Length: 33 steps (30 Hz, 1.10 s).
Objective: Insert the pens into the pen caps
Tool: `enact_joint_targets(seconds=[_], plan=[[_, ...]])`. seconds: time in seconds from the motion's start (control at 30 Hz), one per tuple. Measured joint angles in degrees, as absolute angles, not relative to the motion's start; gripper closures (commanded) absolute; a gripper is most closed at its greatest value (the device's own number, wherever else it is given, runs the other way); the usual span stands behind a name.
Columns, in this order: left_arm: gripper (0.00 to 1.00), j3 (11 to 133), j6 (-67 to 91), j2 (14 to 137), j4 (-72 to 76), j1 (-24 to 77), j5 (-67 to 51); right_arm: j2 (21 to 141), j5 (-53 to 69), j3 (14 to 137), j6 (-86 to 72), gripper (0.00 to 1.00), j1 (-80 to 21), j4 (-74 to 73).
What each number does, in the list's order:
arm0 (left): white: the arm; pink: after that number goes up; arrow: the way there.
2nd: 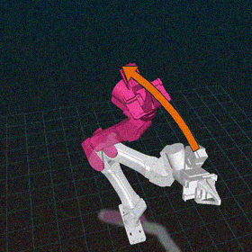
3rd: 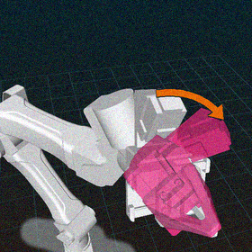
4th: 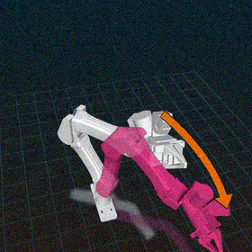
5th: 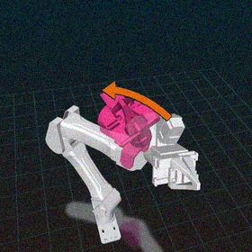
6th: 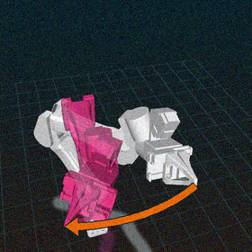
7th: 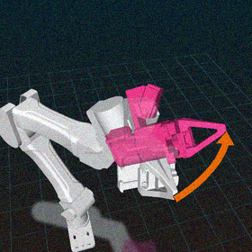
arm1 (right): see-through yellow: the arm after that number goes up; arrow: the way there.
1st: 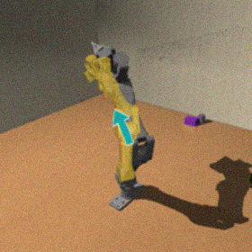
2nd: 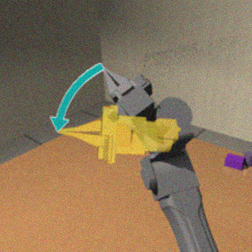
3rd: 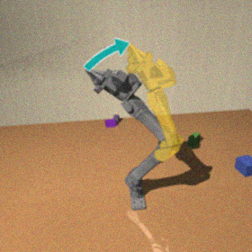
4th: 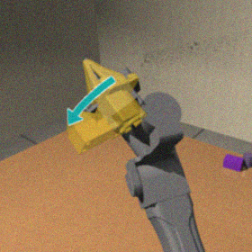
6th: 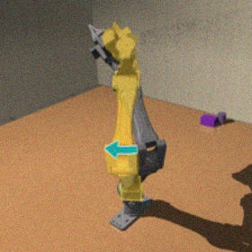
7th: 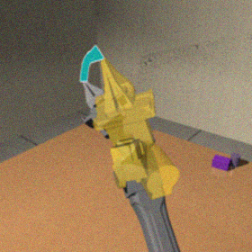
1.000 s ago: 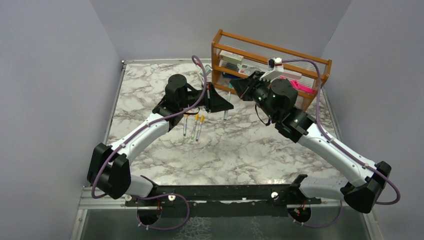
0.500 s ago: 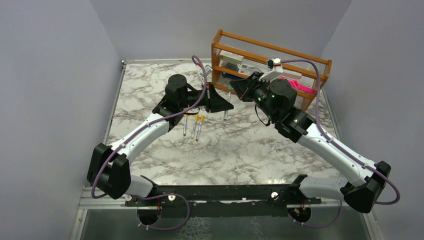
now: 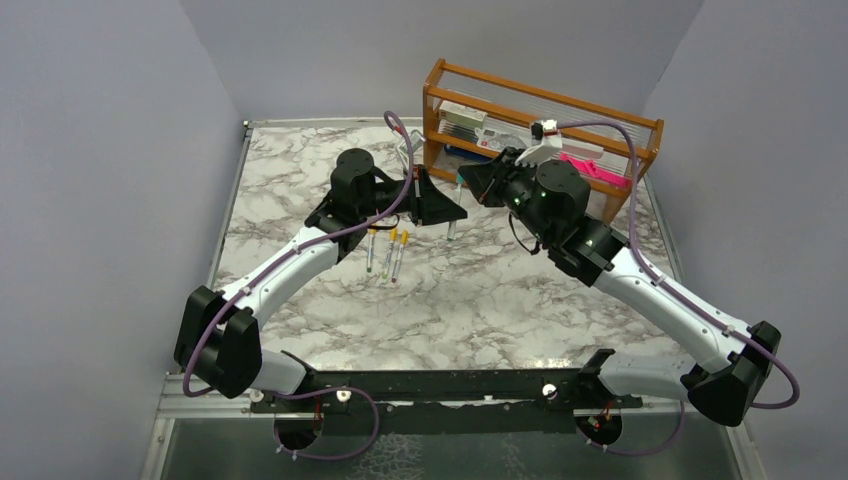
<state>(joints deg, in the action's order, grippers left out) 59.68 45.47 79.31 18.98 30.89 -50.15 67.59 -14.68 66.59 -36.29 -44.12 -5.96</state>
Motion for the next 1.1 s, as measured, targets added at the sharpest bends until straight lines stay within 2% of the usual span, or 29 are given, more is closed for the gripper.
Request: enact_joint_targets(seconds=[0.7,1.1], plan=[[1.00,61.3,45.3,81.1,17.9,31.4,-50.6,64.6,-12.2,62.0,-36.4,0.99,-43.7,-4.8],[1.00,61.4,45.0,81.6,18.0,31.4,-50.6,65.3,-10.9,64.0,-35.6,0.99,-43.5,-8.1]])
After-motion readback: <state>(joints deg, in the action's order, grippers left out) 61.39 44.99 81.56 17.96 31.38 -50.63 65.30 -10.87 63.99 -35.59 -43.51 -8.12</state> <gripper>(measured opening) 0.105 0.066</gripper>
